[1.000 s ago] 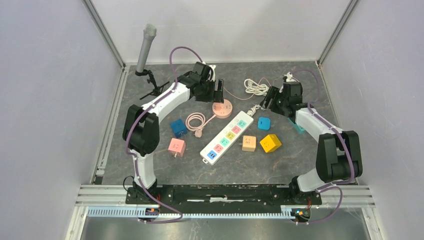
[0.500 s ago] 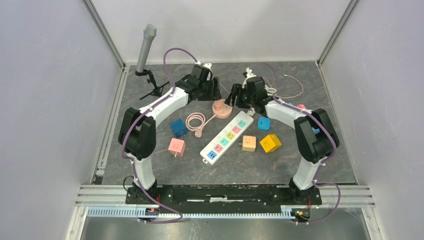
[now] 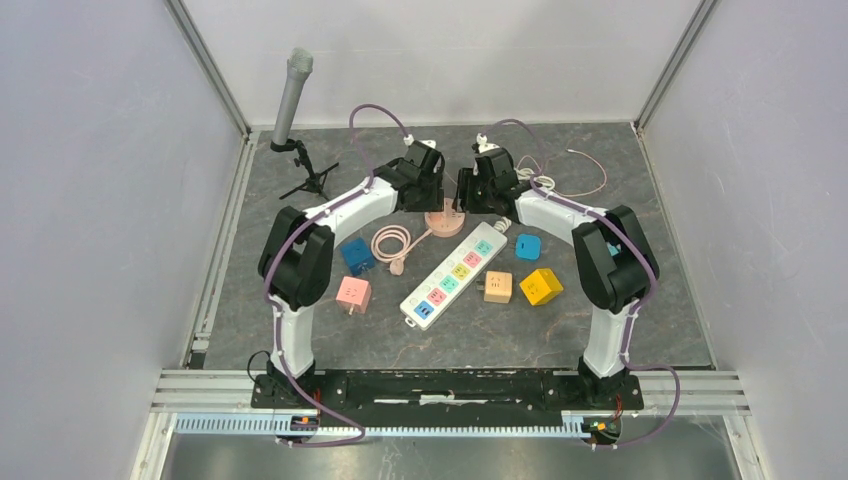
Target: Pull the plug off the socket
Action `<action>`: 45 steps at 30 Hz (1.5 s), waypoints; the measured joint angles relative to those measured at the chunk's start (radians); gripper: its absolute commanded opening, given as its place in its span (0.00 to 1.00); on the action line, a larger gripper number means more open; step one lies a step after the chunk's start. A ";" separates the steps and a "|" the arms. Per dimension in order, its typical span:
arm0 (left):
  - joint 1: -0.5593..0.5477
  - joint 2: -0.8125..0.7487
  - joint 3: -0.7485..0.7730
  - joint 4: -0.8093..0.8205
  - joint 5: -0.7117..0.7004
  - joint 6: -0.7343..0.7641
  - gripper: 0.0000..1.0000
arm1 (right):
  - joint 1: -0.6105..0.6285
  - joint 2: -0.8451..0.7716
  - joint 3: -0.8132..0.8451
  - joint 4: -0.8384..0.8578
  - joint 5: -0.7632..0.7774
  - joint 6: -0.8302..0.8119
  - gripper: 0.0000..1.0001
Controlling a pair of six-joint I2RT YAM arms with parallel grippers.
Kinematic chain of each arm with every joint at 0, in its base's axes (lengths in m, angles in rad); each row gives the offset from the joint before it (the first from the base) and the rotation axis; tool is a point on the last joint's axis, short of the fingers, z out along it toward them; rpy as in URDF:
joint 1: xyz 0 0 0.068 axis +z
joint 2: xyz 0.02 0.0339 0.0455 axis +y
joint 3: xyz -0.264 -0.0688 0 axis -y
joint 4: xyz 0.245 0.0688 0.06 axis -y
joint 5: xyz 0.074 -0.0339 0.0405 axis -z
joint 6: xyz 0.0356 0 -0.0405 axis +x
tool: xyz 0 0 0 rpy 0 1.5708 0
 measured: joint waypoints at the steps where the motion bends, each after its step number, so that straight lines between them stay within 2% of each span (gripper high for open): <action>1: -0.002 0.011 0.011 -0.006 -0.001 -0.001 0.54 | 0.000 0.001 -0.005 0.001 -0.003 -0.002 0.53; 12: -0.019 0.070 0.084 -0.028 -0.051 -0.018 0.48 | 0.006 0.048 -0.028 0.008 -0.035 -0.016 0.44; 16: -0.029 0.081 0.087 -0.030 -0.070 -0.019 0.38 | 0.011 0.053 -0.033 0.016 -0.039 -0.015 0.42; 22: -0.035 0.082 0.089 -0.033 -0.082 -0.019 0.31 | 0.020 0.052 -0.031 0.012 -0.016 -0.014 0.40; 27: -0.038 0.082 0.089 -0.034 -0.086 -0.018 0.21 | 0.026 0.052 -0.031 0.011 -0.004 -0.013 0.35; 29: -0.038 0.083 0.092 -0.039 -0.086 -0.018 0.24 | 0.026 0.052 -0.031 0.012 0.001 -0.012 0.35; 32: -0.038 0.093 0.112 -0.061 -0.087 -0.019 0.39 | 0.029 0.052 -0.029 0.008 0.012 -0.012 0.35; 40: -0.039 0.115 0.153 -0.105 -0.093 -0.019 0.41 | 0.035 0.052 -0.028 0.006 0.032 -0.005 0.33; 45: -0.039 0.119 0.153 -0.105 -0.094 -0.018 0.48 | 0.036 0.052 -0.028 0.006 0.037 0.003 0.32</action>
